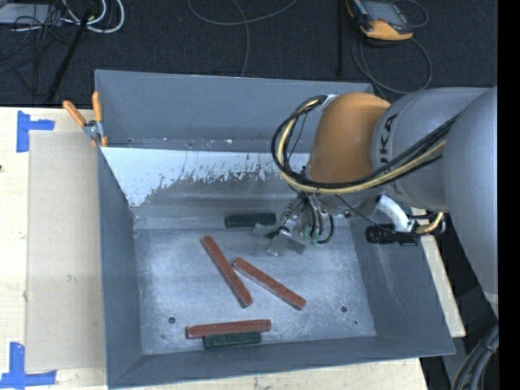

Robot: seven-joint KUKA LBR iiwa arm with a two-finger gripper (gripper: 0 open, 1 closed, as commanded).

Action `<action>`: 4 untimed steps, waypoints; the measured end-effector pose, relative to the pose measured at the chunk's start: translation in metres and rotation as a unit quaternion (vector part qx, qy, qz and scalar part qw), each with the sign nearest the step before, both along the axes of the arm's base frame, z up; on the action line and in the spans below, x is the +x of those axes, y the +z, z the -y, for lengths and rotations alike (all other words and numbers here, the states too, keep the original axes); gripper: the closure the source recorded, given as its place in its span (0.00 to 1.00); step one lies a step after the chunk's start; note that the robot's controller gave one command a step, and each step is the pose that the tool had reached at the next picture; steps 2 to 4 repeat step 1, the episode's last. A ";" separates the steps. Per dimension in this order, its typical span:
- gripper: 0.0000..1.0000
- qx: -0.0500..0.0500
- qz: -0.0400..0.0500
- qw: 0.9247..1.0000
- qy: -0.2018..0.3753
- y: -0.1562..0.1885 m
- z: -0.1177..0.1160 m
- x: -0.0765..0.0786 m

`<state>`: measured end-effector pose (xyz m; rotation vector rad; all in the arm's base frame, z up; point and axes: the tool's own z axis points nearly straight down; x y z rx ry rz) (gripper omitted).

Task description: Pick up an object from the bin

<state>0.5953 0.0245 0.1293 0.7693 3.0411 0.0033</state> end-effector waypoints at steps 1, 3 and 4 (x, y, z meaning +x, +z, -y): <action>1.00 0.000 0.000 1.000 0.002 0.046 0.000 0.001; 1.00 0.000 0.000 1.000 0.002 0.046 0.000 0.001; 1.00 0.000 0.000 1.000 0.002 0.046 0.000 0.001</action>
Offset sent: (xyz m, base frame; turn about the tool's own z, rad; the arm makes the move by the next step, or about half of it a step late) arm 0.0000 0.0000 0.0432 0.0000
